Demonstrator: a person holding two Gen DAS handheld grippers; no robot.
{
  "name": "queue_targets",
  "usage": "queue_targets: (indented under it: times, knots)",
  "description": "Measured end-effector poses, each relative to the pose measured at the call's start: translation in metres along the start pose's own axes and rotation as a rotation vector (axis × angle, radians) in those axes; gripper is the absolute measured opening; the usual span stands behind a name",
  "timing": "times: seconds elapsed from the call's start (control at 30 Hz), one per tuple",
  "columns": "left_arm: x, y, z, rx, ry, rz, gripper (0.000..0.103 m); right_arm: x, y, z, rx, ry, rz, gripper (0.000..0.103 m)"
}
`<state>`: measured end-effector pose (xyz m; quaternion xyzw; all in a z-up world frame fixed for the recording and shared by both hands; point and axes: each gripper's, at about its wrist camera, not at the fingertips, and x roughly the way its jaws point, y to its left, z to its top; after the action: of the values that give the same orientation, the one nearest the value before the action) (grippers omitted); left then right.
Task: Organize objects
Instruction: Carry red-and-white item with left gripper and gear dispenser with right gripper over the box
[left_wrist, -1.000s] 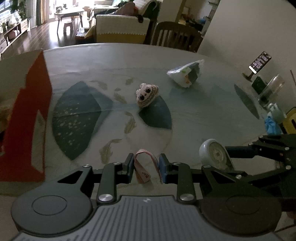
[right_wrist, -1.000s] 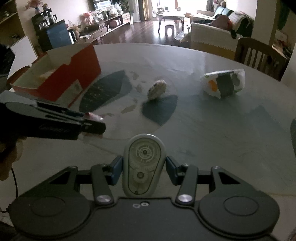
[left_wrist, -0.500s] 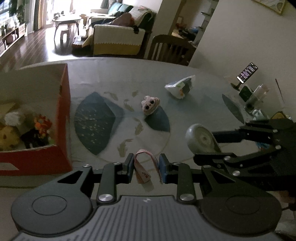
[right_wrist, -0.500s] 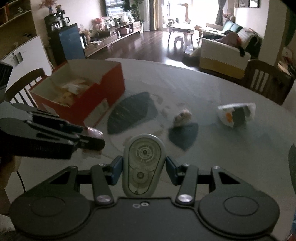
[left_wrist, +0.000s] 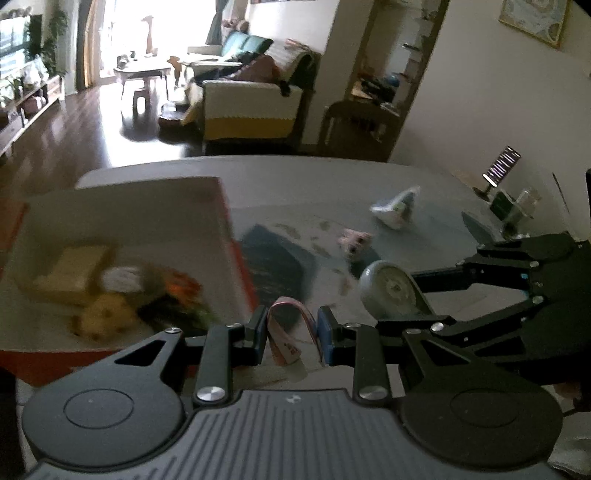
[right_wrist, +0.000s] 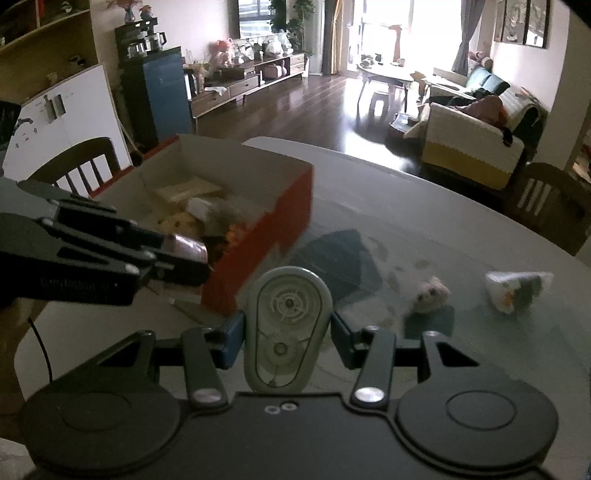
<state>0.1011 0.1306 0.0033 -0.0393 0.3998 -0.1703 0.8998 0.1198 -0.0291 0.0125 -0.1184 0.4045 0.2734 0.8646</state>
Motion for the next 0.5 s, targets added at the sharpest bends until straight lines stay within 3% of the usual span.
queue_targets:
  times: [0.5]
  knots:
    - [-0.016, 0.101, 0.038, 0.028, -0.035, 0.096, 0.028, 0.059, 0.062, 0.065, -0.059, -0.005, -0.029, 0.05]
